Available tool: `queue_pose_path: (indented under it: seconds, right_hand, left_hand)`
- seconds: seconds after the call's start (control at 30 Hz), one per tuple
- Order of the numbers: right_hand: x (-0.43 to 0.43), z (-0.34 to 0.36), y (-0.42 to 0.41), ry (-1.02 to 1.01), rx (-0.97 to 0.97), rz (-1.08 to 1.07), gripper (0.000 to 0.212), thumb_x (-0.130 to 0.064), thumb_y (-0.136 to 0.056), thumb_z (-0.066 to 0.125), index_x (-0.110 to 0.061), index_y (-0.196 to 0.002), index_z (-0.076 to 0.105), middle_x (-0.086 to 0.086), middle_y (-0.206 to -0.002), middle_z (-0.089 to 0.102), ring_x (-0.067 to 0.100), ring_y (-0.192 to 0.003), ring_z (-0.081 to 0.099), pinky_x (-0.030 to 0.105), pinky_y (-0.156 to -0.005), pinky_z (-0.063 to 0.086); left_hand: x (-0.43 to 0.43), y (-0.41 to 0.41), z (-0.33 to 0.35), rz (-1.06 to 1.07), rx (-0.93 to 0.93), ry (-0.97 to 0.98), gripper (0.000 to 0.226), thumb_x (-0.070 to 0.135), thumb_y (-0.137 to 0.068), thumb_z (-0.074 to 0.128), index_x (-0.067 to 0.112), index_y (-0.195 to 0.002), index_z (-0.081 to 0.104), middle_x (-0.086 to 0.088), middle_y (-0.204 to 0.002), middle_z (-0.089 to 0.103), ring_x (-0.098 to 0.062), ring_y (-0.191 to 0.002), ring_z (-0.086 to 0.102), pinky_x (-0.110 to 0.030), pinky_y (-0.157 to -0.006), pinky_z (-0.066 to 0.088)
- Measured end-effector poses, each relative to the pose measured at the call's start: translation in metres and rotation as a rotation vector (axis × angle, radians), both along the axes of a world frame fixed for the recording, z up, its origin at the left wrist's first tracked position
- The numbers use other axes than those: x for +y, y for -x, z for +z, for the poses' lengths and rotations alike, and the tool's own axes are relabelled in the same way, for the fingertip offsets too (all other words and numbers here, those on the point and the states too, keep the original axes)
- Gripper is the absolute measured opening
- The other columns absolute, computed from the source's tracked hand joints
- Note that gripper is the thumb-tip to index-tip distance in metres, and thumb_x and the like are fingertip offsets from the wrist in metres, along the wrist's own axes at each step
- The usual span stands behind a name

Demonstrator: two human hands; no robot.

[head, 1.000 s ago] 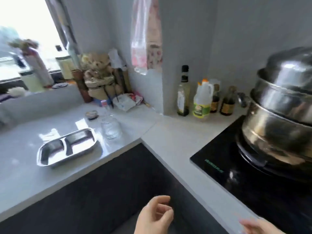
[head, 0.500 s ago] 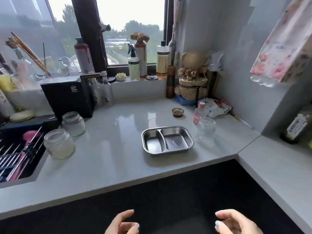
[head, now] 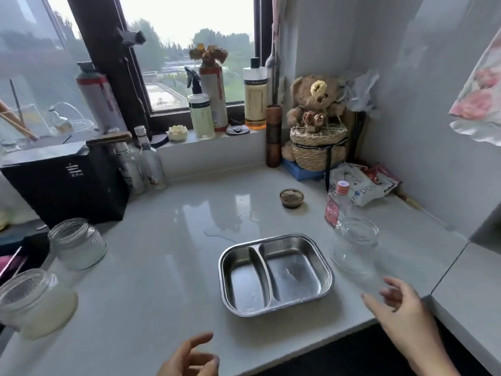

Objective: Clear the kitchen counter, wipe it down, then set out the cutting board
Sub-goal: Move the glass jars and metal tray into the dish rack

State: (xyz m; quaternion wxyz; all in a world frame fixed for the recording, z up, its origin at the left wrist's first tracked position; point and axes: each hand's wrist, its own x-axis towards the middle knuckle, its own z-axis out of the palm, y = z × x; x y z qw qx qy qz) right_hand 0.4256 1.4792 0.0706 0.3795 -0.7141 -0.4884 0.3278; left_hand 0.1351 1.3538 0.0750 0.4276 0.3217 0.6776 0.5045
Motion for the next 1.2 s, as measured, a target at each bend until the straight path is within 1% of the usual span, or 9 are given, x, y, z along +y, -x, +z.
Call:
queue_pose_path:
  seconds: [0.1,0.2,0.47,0.57,0.73,0.83,0.93,1.03,1.2]
  right_hand:
    - [0.054,0.001,0.011,-0.066,-0.098,-0.033,0.08,-0.019,-0.065,0.081,-0.008,-0.132,0.039,0.019,-0.127,0.05,0.033,-0.12,0.044,0.043,-0.098,0.038]
    - [0.088,-0.003,0.025,-0.095,-0.11,-0.089,0.097,-0.017,-0.06,0.085,-0.004,-0.137,0.028,0.026,-0.135,0.041,0.037,-0.126,0.036,0.044,-0.102,0.035]
    - [0.092,0.017,0.053,-0.112,-0.204,-0.23,0.09,-0.025,-0.054,0.089,0.001,-0.126,0.041,0.03,-0.125,0.053,0.044,-0.113,0.051,0.049,-0.094,0.043]
    - [0.075,0.053,0.093,-0.185,-0.177,-0.179,0.084,-0.027,-0.053,0.089,-0.003,-0.121,0.045,0.026,-0.121,0.056,0.041,-0.107,0.054,0.047,-0.088,0.045]
    - [0.022,0.091,0.208,-0.161,0.012,0.189,0.088,-0.026,-0.048,0.091,-0.02,-0.123,0.046,0.009,-0.122,0.059,0.031,-0.111,0.054,0.044,-0.096,0.043]
    - [-0.015,0.105,0.284,-0.136,0.087,0.469,0.071,-0.026,-0.044,0.092,-0.034,-0.101,0.052,-0.002,-0.111,0.062,0.02,-0.104,0.057,0.038,-0.096,0.044]
    - [-0.047,0.117,0.347,-0.128,0.173,0.711,0.065,-0.034,-0.035,0.091,-0.045,-0.086,0.052,-0.019,-0.094,0.063,0.001,-0.093,0.06,0.024,-0.083,0.046]
    - [-0.067,0.124,0.398,-0.128,0.242,0.876,0.068,-0.044,-0.029,0.083,-0.045,-0.091,0.053,-0.02,-0.089,0.068,-0.009,-0.086,0.062,0.006,-0.069,0.043]
    - [-0.095,0.124,0.477,-0.161,0.337,1.118,0.067,-0.052,-0.035,0.081,-0.051,-0.096,0.053,-0.037,-0.1,0.062,-0.014,-0.094,0.06,0.004,-0.075,0.046]
  left_hand:
    - [0.033,-0.002,0.012,-0.069,-0.008,-0.026,0.023,-0.005,-0.064,0.068,0.014,-0.077,0.064,-0.012,-0.055,0.067,-0.032,-0.055,0.062,-0.036,-0.06,0.049]
    - [0.053,0.002,0.019,-0.143,-0.008,-0.037,0.03,0.012,-0.052,0.064,0.017,-0.082,0.064,-0.004,-0.053,0.068,-0.019,-0.05,0.064,-0.018,-0.049,0.048]
    - [0.057,0.049,0.027,-0.134,0.071,-0.062,0.025,0.015,-0.062,0.065,0.021,-0.087,0.063,-0.011,-0.071,0.069,-0.034,-0.066,0.065,-0.029,-0.061,0.048]
    - [0.052,0.075,0.034,-0.14,0.114,-0.094,0.029,0.014,-0.065,0.068,0.022,-0.092,0.062,-0.007,-0.076,0.068,-0.018,-0.061,0.065,-0.024,-0.064,0.049]
    - [0.037,0.116,0.041,-0.149,0.196,-0.123,0.055,0.031,-0.054,0.071,0.043,-0.104,0.05,0.014,-0.101,0.062,0.001,-0.089,0.06,-0.019,-0.073,0.049]
    - [0.02,0.149,0.046,-0.131,0.311,-0.16,0.078,0.048,-0.045,0.073,0.058,-0.11,0.03,0.028,-0.119,0.044,0.013,-0.109,0.045,-0.004,-0.075,0.041]
    - [-0.001,0.186,0.052,-0.062,0.397,-0.205,0.109,0.067,-0.026,0.072,0.057,-0.117,0.013,0.033,-0.132,0.024,0.02,-0.119,0.028,-0.001,-0.09,0.033]
    - [-0.027,0.217,0.06,0.111,0.365,-0.302,0.118,0.059,-0.025,0.08,0.057,-0.121,0.01,0.036,-0.132,0.023,0.033,-0.109,0.028,0.005,-0.086,0.03]
    - [-0.061,0.269,0.062,0.312,0.364,-0.372,0.113,0.051,-0.032,0.087,0.057,-0.122,0.018,0.019,-0.133,0.043,-0.001,-0.118,0.05,-0.023,-0.097,0.044]
